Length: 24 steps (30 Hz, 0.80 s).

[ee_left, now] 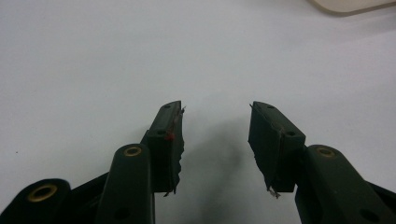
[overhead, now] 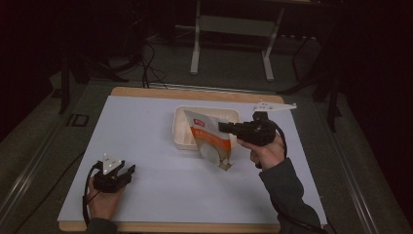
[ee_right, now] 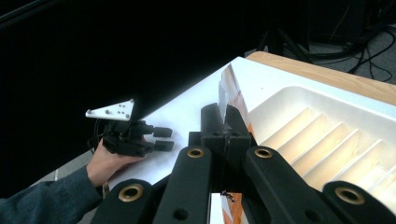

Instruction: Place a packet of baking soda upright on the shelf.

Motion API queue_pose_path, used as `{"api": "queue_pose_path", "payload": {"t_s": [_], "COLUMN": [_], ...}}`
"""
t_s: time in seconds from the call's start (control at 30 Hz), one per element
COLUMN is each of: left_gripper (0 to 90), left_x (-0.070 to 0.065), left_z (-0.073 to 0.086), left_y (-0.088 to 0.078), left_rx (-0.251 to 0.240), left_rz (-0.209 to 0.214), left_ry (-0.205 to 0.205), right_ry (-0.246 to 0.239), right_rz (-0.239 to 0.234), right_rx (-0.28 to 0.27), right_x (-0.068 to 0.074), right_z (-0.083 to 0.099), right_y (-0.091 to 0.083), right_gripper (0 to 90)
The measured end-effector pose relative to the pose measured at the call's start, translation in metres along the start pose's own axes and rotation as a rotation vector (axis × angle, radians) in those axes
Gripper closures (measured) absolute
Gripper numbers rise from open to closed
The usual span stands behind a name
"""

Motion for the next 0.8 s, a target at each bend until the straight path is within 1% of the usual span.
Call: {"api": "queue_pose_path", "payload": {"t_s": [0.2,0.27,0.37,0.4,0.5,0.57,0.8], "left_gripper": [54.4,54.4,54.4,54.4,54.4,54.4,54.4], "left_x": [0.000,0.000,0.000,0.000,0.000,0.000,0.000], "left_z": [0.000,0.000,0.000,0.000,0.000,0.000,0.000], "left_y": [0.000,0.000,0.000,0.000,0.000,0.000,0.000], "left_rx": [0.000,0.002,0.000,0.001,0.001,0.001,0.003], "left_rz": [0.001,0.001,0.001,0.001,0.001,0.001,0.001], "left_ry": [-0.002,-0.001,-0.002,-0.002,-0.002,-0.002,-0.001], "right_ry": [0.011,0.019,0.020,0.014,0.009,0.013,0.036], "right_rz": [0.019,0.036,0.045,0.060,0.075,0.092,0.123], "right_rx": [-0.011,-0.019,-0.021,-0.019,-0.016,-0.021,-0.040], "right_x": [-0.005,-0.008,-0.010,-0.011,-0.012,-0.015,-0.024], "right_z": [-0.003,-0.005,-0.007,-0.009,-0.010,-0.013,-0.017], "right_y": [-0.003,-0.006,-0.007,-0.008,-0.009,-0.010,-0.013], "right_gripper": [90.0,90.0,90.0,90.0,90.0,90.0,90.0]}}
Point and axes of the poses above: each handheld gripper's, and its own axes: y roughly forward along the jaws, z roughly out of its underside, x roughly to its left, the point moved 3 cm from there along y, roughly forward along the jaws, and after that the axes turned 13 degrees about -y, right-handed, at the moved point
